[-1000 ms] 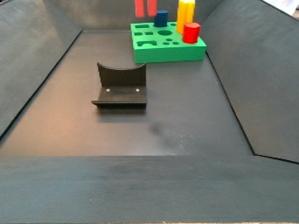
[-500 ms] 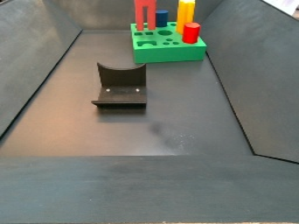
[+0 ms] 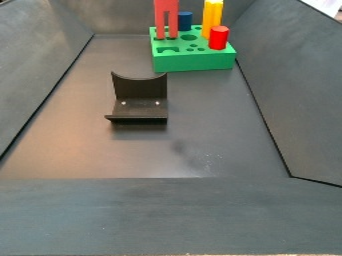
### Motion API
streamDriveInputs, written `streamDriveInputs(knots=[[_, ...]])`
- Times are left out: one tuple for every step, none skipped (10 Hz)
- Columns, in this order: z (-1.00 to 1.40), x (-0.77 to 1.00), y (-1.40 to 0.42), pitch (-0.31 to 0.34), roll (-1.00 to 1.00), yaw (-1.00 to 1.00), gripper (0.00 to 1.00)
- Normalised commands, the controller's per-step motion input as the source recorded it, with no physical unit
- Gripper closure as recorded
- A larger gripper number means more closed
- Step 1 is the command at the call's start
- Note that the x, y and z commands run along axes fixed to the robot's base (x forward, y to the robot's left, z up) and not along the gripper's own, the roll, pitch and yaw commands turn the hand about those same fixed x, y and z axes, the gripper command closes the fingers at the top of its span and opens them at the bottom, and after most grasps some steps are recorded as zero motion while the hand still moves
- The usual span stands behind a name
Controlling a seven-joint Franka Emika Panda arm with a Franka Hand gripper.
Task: Pick up the double-square object. Move up. Rotate the double-square object. Place the double-square object on the fixture. Regrasp the double-square object. Move to above the board. Insert the double-square object.
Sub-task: Insert the double-square object.
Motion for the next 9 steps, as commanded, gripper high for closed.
streamDriveInputs(knots=[[-0.10,0.12,-0.03,0.043,0.08,0.11,1.00],[-0.09,0.19,-0.03,0.060,0.07,0.06,1.00],[-0.10,0.20,-0.03,0.079,0.07,0.00,1.00],[-0.07,0.21,-0.08,0.109,0.10,0.00,1.00],[-0.02,0.18,-0.07,0.156,0.15,-0.01,1.00],[-0.05,0.11,-0.01,0.143,0.13,-0.01,1.00],[-0.03,0.00,0.00,0.087,0.06,-0.01,1.00],[-0.06,0.00,0.00,0.040,0.02,-0.01,1.00],[-0.17,-0.02,0.00,0.000,0.01,0.00,1.00]])
